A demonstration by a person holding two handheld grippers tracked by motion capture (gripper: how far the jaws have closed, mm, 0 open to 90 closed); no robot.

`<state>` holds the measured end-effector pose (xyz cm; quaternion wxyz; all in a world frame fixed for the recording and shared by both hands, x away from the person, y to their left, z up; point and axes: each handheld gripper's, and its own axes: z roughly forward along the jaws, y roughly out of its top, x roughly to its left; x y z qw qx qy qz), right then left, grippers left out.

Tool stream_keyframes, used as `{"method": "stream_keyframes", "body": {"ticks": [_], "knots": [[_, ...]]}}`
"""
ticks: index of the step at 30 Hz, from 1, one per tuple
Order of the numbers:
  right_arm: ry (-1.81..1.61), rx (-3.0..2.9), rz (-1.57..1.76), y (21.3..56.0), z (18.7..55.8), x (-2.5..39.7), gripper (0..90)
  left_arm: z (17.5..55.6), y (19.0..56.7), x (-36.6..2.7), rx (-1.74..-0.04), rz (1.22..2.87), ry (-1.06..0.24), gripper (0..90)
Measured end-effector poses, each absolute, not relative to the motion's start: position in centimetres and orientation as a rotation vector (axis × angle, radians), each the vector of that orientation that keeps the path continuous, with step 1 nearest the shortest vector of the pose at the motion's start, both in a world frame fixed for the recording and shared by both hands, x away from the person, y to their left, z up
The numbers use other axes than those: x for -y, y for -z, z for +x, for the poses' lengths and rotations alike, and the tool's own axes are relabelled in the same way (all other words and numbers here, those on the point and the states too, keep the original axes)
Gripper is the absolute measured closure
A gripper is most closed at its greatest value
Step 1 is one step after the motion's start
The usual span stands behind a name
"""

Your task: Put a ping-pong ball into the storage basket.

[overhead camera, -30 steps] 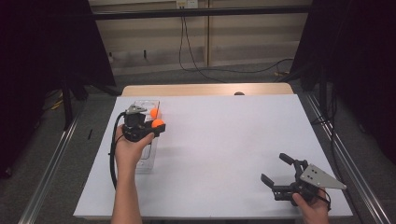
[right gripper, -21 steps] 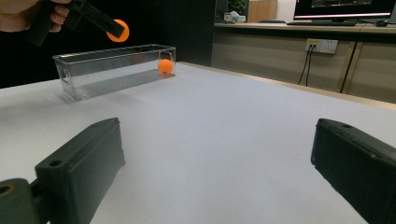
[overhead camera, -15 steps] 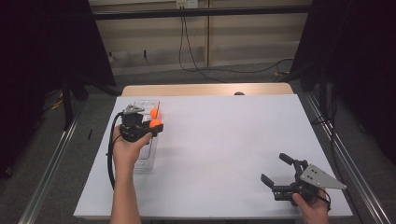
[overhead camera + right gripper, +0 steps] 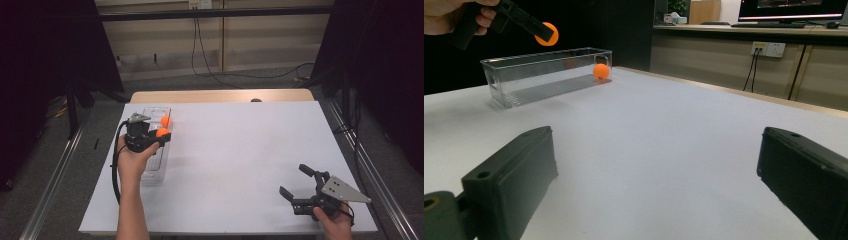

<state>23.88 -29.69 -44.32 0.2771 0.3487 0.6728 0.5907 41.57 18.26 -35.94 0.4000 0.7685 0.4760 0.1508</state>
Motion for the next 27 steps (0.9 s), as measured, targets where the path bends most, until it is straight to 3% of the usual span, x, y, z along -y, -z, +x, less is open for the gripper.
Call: {"method": "stream_keyframes", "body": {"ticks": [27], "knots": [[-1.586, -1.808, 0.936, 44.3, 23.9, 29.7, 2.3, 41.9, 36.8, -19.6, -1.265, 1.939, -0.43, 50.9]]}}
